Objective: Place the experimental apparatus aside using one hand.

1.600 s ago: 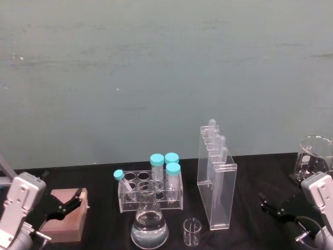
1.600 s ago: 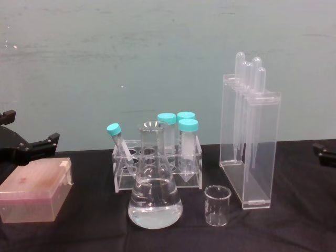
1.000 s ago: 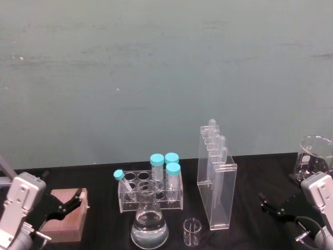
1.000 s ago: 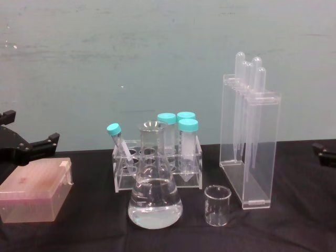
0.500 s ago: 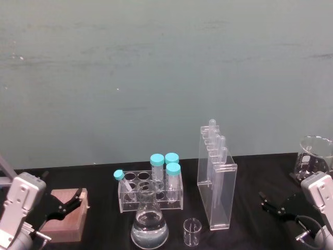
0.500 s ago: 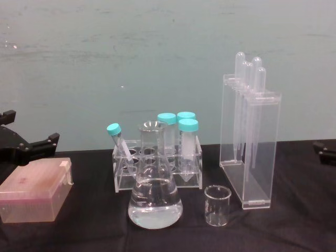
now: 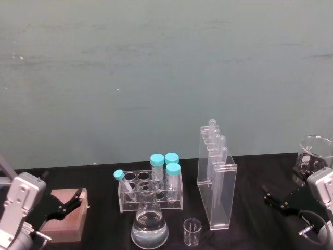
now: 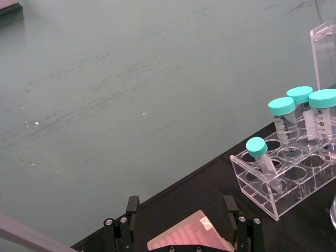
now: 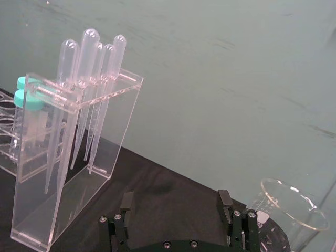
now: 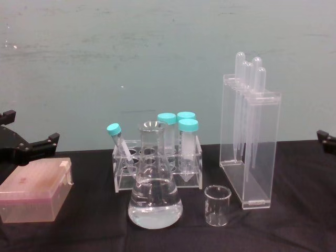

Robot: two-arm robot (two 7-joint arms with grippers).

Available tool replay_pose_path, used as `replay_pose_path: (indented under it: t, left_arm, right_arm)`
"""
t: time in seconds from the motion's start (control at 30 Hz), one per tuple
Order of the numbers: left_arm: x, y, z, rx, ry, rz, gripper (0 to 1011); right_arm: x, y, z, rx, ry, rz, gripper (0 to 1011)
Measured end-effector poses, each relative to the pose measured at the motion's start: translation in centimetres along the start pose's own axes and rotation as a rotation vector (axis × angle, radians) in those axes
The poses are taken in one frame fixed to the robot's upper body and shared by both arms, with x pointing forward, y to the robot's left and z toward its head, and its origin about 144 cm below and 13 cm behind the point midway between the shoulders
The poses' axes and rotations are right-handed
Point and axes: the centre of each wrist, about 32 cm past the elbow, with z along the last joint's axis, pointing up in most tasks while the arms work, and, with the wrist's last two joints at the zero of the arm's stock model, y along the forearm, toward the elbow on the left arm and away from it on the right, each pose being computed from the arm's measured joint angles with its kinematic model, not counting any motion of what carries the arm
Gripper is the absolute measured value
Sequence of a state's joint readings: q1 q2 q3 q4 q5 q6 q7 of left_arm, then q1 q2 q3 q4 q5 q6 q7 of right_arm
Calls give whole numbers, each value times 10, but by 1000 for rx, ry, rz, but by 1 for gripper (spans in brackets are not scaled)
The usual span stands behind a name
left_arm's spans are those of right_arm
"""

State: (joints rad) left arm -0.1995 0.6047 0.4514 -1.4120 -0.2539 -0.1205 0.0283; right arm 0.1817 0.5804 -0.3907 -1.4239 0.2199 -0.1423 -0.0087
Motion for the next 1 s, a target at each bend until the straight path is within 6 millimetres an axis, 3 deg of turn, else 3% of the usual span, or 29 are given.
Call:
replay_pose_path:
  t: [1.0]
  left_arm:
    - [0, 0, 0, 0, 0, 0, 1000]
  right_arm:
    - [-5, -27, 36, 92, 71, 4, 1000]
